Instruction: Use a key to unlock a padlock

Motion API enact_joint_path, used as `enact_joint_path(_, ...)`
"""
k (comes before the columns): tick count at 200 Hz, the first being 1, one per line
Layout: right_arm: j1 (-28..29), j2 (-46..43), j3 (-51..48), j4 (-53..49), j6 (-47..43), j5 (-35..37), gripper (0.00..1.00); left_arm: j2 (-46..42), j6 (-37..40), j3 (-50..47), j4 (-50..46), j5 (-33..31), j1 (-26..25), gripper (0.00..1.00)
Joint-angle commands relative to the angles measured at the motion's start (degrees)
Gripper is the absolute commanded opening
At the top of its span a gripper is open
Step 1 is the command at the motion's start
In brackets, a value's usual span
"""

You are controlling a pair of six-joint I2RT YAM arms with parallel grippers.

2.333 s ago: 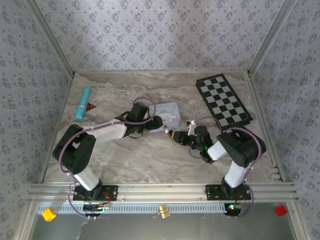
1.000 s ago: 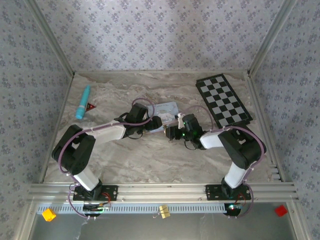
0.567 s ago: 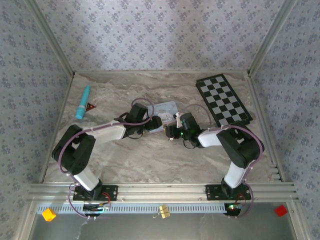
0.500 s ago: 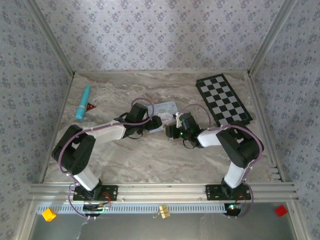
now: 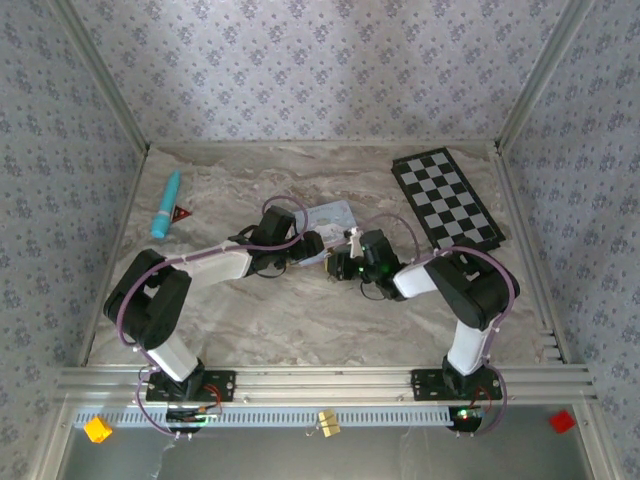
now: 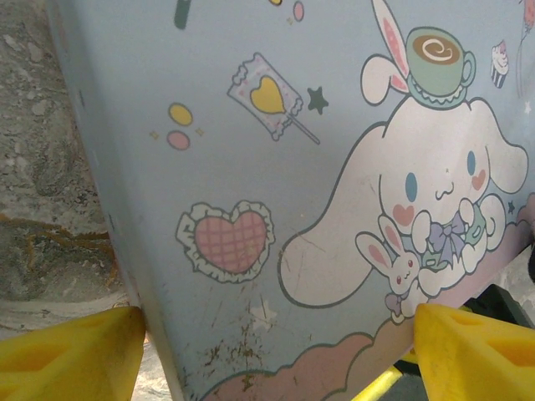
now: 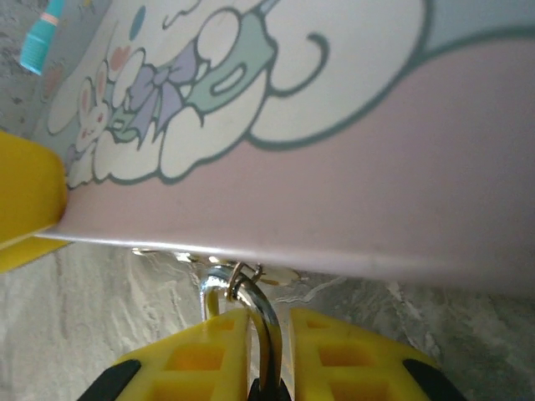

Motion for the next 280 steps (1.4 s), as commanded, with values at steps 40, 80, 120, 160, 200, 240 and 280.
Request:
enact_joint_path(40,-0.15,-3.75,-5.17,2.73,9.97,2.3,0.08,1.94,-2.17,-1.3,-3.41,-2.28,-1.37,0.81)
enact_joint_path(80,-1.91,-2.15,-7.65,10.46,13.74,1.49,0.06,1.68,-3.37,-1.64,-2.87,-3.03,-1.63,0.8)
enact_joint_path(120,-2.17,2.87,-8.18,23.45,18.65,-0.23,0.06,1.67,-5.42,-3.19,-0.11,-3.27,-2.16,0.78)
enact_joint_path(160,-2.13,4.75,-11.51,31.26,21.72,4.62,0.04,1.16,-6.27,-4.01,0.25,-3.26,-2.24,0.78)
enact_joint_path(200,-1.88,5.7,-11.98,35.44,24.41,6.76,0.03,0.62,-8.8,-4.91,2.18,-2.47,-2.49,0.77)
enact_joint_path(240,-1.28,6.95,-12.1,38.81,26.73,10.35,0.02,0.62,-11.74,-4.49,2.95,-2.21,-3.79,0.77)
enact_joint_path(280,-1.3,7.74,-11.29,39.29,27.12,13.31,0.02,1.66,-14.32,-4.21,5.08,-1.64,-5.28,0.77)
